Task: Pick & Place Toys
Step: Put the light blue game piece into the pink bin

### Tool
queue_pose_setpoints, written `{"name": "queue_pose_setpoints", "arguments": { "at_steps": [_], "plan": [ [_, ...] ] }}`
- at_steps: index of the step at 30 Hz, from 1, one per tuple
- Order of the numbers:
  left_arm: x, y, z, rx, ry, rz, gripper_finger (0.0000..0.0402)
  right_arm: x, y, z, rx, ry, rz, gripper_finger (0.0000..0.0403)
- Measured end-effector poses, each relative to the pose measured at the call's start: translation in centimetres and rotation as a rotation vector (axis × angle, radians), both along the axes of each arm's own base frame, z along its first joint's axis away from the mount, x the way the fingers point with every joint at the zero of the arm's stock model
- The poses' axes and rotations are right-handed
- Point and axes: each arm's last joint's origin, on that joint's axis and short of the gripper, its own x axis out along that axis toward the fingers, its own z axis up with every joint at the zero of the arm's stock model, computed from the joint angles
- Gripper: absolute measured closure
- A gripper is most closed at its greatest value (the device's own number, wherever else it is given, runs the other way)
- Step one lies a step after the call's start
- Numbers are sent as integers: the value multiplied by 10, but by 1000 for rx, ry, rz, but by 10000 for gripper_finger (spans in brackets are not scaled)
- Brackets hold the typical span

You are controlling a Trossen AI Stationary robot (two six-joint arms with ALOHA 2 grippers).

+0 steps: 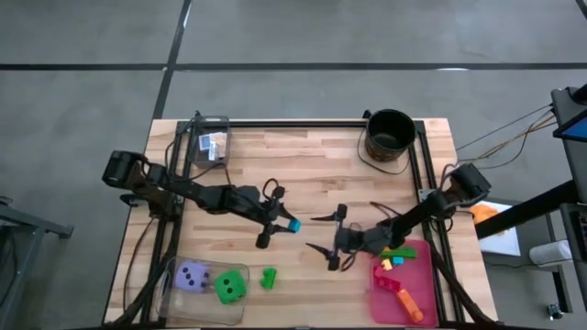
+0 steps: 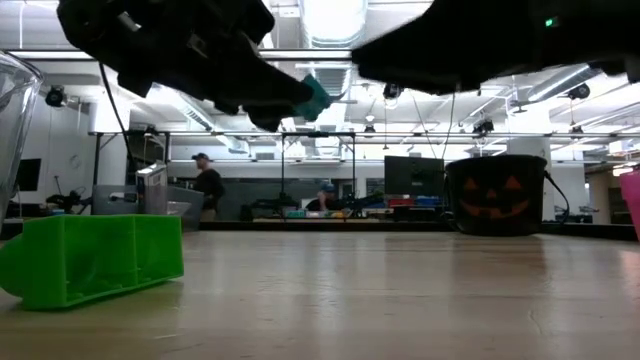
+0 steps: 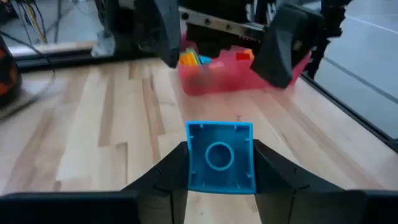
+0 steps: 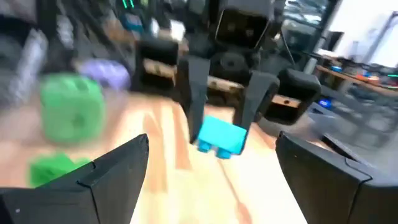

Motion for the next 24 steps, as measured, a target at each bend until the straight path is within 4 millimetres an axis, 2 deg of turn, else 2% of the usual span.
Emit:
{"name": "queue_pose_setpoints", "arguments": {
  "at_steps": [5, 12, 24],
  "plan": [
    [4, -1, 1, -20, 95, -4, 270, 24, 10, -3, -124, 204, -115, 53],
    [10, -3, 6, -78, 207, -32, 270, 50, 23, 2, -224, 324, -147, 53],
    [9, -2, 3, -100, 279, -36, 270, 67, 30, -10, -374, 397, -187, 53]
  ]
}}
